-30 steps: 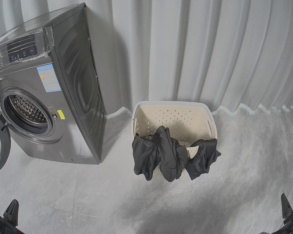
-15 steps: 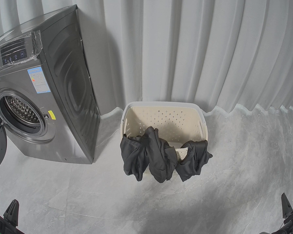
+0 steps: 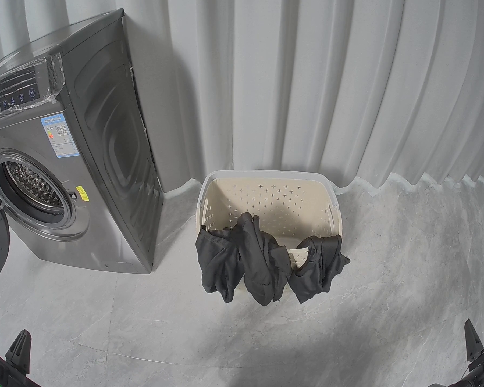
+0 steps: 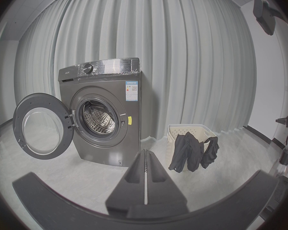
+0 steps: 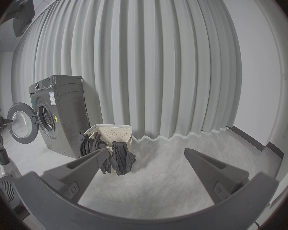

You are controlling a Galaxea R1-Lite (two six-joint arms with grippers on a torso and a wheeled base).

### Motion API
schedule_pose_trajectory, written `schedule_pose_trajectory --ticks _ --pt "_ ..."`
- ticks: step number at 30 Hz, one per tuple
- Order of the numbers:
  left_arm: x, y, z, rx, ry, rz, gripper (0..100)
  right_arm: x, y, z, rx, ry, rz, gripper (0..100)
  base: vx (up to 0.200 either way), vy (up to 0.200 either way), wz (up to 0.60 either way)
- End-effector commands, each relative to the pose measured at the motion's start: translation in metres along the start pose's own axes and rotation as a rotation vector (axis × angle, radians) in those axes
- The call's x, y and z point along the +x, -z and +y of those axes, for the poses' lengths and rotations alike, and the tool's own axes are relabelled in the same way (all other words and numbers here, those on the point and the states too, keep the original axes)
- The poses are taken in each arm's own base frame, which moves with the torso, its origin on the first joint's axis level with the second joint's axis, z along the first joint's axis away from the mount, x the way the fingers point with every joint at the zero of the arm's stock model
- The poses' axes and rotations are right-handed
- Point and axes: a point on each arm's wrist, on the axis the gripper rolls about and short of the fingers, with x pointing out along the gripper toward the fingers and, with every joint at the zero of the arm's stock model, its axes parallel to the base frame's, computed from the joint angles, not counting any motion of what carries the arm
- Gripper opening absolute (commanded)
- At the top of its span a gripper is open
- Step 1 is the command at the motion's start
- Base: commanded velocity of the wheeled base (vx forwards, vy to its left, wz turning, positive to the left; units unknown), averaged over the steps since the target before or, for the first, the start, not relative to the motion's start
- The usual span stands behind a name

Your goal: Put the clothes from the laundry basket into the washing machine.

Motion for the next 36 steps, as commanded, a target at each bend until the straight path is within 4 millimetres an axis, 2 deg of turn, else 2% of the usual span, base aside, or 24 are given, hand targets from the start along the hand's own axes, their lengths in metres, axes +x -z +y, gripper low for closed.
schedule_pose_trajectory --ticks 1,36 --pt "-0.0002 0.0048 0.0001 0.0 0.0 -0.002 0 0.0 0.0052 -0.0001 0.0 -0.001 0.001 100 0.0 0.0 0.0" --pt "-0.0002 0.0048 0.0002 -0.003 -0.003 -0.002 0 0.0 0.005 0.0002 -0.008 -0.01 -0.001 100 0.0 0.0 0.0"
